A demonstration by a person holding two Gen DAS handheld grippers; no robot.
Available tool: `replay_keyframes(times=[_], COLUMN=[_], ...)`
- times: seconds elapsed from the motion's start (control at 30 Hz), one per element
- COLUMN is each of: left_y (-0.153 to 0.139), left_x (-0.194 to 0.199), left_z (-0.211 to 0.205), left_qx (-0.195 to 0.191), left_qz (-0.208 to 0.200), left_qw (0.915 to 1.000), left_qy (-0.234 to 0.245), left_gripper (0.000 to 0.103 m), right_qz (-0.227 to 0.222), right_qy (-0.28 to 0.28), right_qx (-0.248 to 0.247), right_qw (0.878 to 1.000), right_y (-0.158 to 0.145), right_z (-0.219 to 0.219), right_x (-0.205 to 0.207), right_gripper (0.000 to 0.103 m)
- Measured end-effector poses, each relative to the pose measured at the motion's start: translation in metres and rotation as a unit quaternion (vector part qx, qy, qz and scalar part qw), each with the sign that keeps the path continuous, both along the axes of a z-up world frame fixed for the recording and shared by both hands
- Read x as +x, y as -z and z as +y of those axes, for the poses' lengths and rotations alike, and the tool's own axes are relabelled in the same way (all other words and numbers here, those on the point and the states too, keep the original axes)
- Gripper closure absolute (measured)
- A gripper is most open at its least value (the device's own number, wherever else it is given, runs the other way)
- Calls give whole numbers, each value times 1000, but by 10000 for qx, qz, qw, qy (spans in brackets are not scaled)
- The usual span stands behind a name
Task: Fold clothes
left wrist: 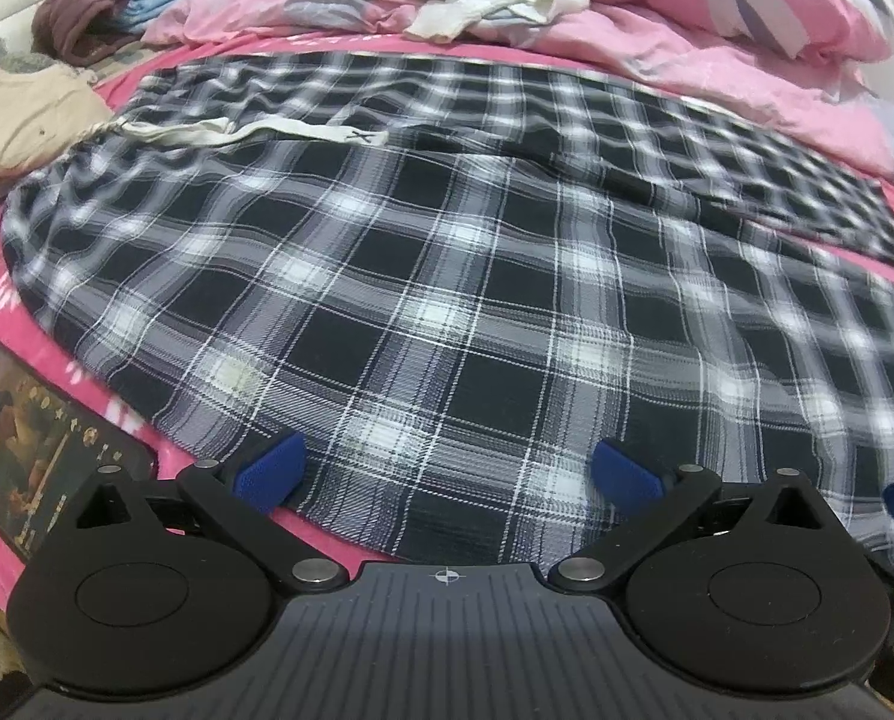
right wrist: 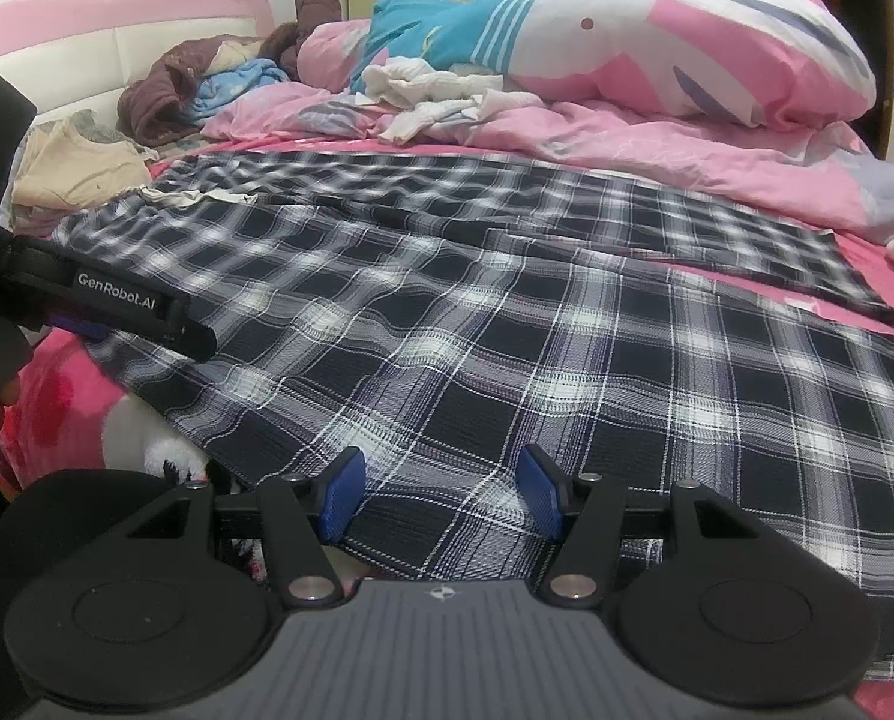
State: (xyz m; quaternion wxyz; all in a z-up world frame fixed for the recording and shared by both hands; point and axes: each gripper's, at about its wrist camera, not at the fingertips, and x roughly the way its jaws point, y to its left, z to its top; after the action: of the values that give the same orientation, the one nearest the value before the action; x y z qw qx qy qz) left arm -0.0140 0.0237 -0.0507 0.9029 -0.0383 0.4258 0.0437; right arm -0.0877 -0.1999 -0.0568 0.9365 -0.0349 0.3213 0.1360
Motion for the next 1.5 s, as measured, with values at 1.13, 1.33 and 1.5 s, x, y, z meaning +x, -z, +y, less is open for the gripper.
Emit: replay_keyframes(times=[1.13, 1.33, 1.5], left_y=[-61, -63, -59], left_x=[-87, -82, -58], left_z=[179, 221, 258], left_qx=[-911, -1132, -1600], left_qz=[-1321, -1488, -1704], left_qw=[9661, 9527, 9394], left_qy=[-2023, -2397, -2506], left_gripper=[1, 5, 16], right_qz=[-726, -862, -754], right_qy=[-1858, -2682, -3331], right_qx=[-565, -751, -1137], right_qw=[9783, 9566, 9330], right_y=[-69, -71, -58], right_z=[111, 158, 195], right_x=[6, 23, 34], right_gripper=[40, 40, 40])
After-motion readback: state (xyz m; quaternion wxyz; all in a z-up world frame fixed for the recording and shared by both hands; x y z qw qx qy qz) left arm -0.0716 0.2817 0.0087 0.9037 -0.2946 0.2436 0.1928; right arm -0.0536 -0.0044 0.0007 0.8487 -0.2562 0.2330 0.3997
